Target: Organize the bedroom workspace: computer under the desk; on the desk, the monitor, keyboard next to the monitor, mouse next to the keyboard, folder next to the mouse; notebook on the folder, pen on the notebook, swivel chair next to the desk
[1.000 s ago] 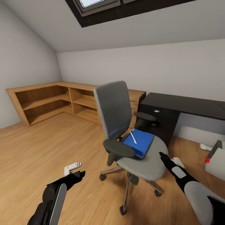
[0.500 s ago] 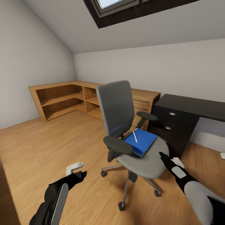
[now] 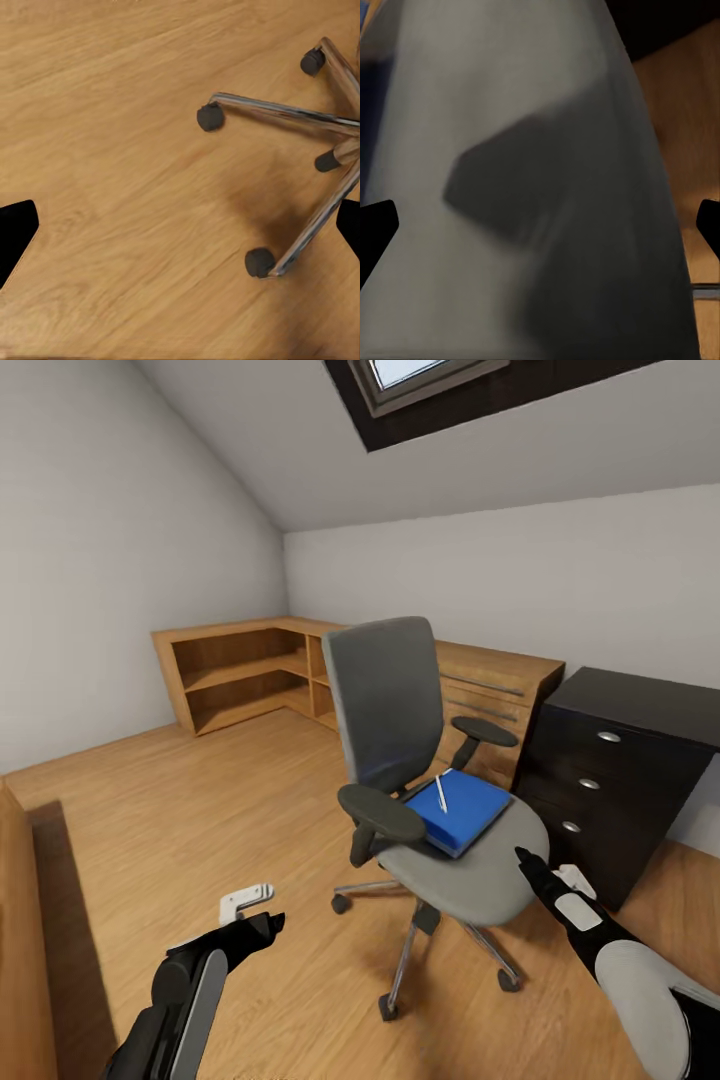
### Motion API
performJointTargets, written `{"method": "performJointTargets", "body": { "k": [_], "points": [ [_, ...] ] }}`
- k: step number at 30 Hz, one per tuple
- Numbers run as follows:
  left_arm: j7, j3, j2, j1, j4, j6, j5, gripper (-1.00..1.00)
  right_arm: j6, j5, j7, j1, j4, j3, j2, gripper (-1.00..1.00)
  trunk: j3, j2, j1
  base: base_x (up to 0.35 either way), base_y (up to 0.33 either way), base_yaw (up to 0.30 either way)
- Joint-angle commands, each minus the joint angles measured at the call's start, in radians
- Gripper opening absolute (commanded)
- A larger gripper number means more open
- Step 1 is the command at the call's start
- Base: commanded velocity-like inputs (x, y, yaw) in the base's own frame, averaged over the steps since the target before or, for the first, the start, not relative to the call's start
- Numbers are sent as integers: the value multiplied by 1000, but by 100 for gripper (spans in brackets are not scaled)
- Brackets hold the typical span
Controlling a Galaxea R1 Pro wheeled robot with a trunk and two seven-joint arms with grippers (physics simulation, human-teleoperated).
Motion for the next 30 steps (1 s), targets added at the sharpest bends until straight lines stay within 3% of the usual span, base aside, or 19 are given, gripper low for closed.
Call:
{"method": "performJointTargets", "body": {
  "k": [1,5,11,30],
  "points": [
    [7,0,-1,-1,3,4,10,100,3,-12,5,0,26,17,21,100,-1,0,0,0,0,264],
    [9,-30,-2,-1,37,1,10,100,3,-11,5,0,26,17,21,100,-1,0,0,0,0,264],
    [9,-40,-2,-1,43,-4,10,100,3,-11,5,0,26,17,20,100,-1,0,0,-135,0,221],
    [9,-43,-2,-1,43,-6,10,100,2,-11,6,0,28,17,22,100,-1,0,0,-174,0,9]
  ]
}}
